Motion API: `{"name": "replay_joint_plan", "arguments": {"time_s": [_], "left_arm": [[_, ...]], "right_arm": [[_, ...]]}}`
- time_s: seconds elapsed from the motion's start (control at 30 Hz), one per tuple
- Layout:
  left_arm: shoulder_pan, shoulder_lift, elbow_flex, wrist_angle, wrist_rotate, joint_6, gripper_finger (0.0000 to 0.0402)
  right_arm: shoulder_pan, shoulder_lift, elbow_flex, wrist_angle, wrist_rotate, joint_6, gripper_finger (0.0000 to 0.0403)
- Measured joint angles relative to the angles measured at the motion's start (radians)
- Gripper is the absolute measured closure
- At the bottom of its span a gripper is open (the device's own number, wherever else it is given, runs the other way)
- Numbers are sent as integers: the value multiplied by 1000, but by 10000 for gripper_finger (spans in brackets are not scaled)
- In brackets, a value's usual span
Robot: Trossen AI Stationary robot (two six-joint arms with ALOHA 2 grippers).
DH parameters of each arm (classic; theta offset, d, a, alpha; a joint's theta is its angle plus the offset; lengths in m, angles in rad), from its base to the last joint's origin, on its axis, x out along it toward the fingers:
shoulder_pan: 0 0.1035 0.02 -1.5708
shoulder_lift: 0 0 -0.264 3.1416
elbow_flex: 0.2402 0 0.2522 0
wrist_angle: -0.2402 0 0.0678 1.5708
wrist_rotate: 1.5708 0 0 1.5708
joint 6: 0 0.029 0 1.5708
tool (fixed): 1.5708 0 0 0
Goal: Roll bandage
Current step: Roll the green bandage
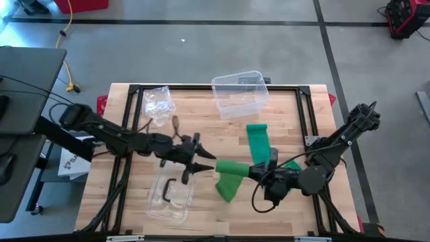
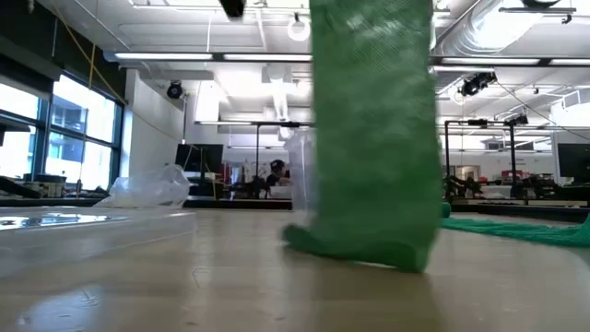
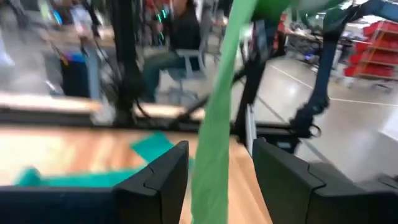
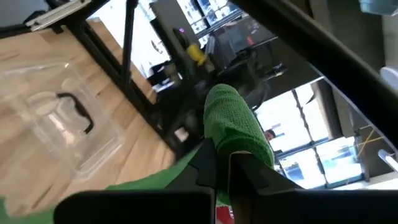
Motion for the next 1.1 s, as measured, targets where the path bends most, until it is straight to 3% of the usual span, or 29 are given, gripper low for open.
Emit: {"name": "replay_joint_plan", "arguments": {"time_s": [0.23,0.6,0.87,1.1], "left_arm": [[-40,-15,1,179,-38,138,233],[-40,49,23,347,-30,32,233],[-42,112,84,353,53,-35,233],[-49,115,93,344,47,13,234]], "right_arm": [[-18,0,0,-7,-45,7,398],[-26,0,0,-7,-46,6,398],[-23,-1,0,-7,-58,9,398],[-24,-1,0,-7,-72,32,398]]}}
